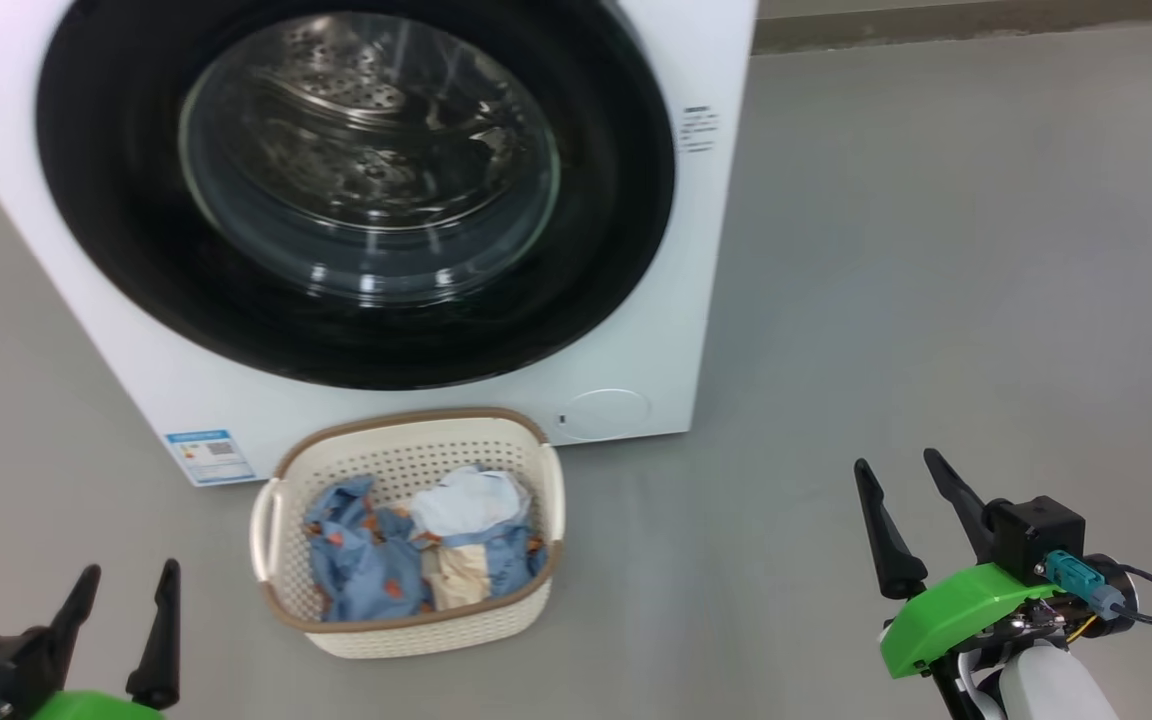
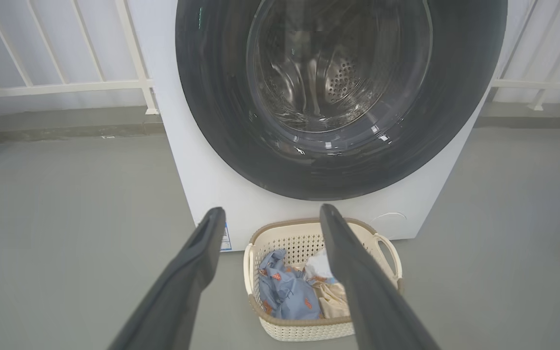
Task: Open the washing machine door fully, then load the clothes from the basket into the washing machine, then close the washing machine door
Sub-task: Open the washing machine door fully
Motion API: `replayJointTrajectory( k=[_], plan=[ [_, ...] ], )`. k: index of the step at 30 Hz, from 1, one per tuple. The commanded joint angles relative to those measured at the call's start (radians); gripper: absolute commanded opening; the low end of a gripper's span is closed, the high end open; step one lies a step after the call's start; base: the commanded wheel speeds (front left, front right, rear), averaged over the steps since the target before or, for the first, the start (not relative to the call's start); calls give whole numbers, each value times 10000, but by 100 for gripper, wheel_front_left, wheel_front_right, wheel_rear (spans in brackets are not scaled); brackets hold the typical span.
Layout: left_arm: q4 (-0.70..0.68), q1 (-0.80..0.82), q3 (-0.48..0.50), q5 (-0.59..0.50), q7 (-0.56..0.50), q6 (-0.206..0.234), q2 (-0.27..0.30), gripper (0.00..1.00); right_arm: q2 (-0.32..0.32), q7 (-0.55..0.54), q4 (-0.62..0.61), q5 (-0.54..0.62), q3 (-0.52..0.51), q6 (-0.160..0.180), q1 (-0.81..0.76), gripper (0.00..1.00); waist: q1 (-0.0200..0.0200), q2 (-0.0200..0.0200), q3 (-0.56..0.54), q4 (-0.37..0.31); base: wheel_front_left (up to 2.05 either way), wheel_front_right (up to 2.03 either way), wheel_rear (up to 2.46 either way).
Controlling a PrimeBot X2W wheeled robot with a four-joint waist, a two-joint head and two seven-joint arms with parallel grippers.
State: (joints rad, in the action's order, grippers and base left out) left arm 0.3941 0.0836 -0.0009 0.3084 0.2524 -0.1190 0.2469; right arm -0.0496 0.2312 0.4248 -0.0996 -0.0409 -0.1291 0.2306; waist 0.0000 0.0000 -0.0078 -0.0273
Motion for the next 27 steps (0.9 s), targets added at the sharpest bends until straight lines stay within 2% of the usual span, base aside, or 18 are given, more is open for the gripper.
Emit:
replayJointTrajectory(
  k=[1, 12, 27],
  plan=[
    [-231, 479, 438, 149, 93, 31, 300, 100, -7, 115, -178, -109, 228, -16, 305, 100, 0, 0, 25, 9, 125, 116, -241],
    [-718, 320, 560, -25, 93, 5, 298, 100, -7, 199, -178, -218, 280, -16, 383, 100, 0, 0, 138, 48, 80, 80, -160],
    [-963, 97, 609, -56, 93, -95, 187, 100, -7, 270, -225, -262, 321, -16, 288, 100, 0, 0, 47, 57, 4, 4, -8]
  ],
)
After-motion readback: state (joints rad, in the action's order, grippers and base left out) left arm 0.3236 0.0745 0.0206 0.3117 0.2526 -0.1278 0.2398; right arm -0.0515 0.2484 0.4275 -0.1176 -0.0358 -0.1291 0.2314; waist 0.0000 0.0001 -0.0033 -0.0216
